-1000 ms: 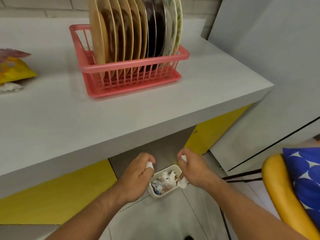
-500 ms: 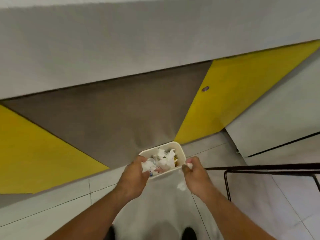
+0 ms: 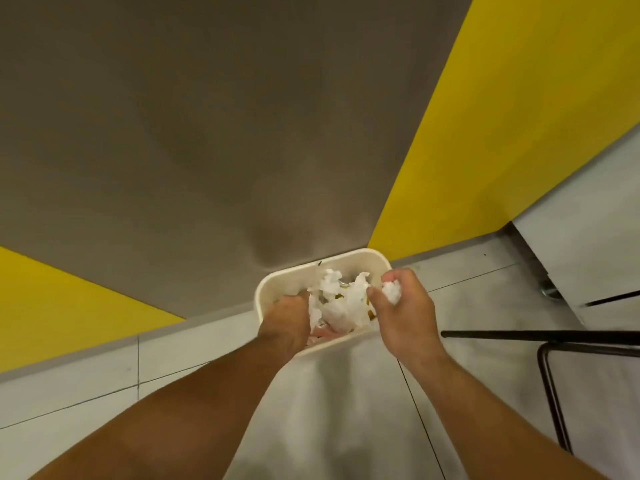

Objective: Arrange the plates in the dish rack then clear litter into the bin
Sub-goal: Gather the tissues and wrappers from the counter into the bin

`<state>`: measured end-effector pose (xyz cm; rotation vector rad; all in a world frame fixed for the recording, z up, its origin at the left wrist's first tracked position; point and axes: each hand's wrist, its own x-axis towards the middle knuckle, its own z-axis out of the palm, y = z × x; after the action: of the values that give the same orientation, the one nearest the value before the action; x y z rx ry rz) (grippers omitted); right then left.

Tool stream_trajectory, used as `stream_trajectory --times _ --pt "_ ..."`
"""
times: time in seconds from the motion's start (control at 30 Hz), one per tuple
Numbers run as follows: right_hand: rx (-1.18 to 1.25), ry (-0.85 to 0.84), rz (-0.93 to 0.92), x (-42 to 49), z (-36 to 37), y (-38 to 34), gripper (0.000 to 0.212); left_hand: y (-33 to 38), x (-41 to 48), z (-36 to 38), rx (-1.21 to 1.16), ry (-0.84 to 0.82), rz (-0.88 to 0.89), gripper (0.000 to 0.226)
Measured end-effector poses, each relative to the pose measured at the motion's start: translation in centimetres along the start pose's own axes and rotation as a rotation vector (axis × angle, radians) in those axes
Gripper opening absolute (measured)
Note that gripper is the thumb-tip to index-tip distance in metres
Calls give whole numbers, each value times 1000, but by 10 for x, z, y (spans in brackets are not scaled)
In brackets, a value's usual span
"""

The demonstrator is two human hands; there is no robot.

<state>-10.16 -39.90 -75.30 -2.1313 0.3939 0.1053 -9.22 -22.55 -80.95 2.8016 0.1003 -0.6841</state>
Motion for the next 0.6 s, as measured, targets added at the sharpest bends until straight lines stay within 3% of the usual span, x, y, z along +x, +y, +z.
stream_trajectory --times 0.13,0.27,0.33,0.6 --pt "15 109 -139 35 32 2 26 -18 -2 -3 -87 115 73 35" --pt "-382 -200 -110 44 62 23 45 -41 -12 -14 -108 227 147 25" --pt "-414 -268 -127 39 61 23 49 -44 -16 -24 -151 212 149 26" --pt "-365 -276 -287 -8 -19 -61 37 -28 -76 -117 -151 151 196 37"
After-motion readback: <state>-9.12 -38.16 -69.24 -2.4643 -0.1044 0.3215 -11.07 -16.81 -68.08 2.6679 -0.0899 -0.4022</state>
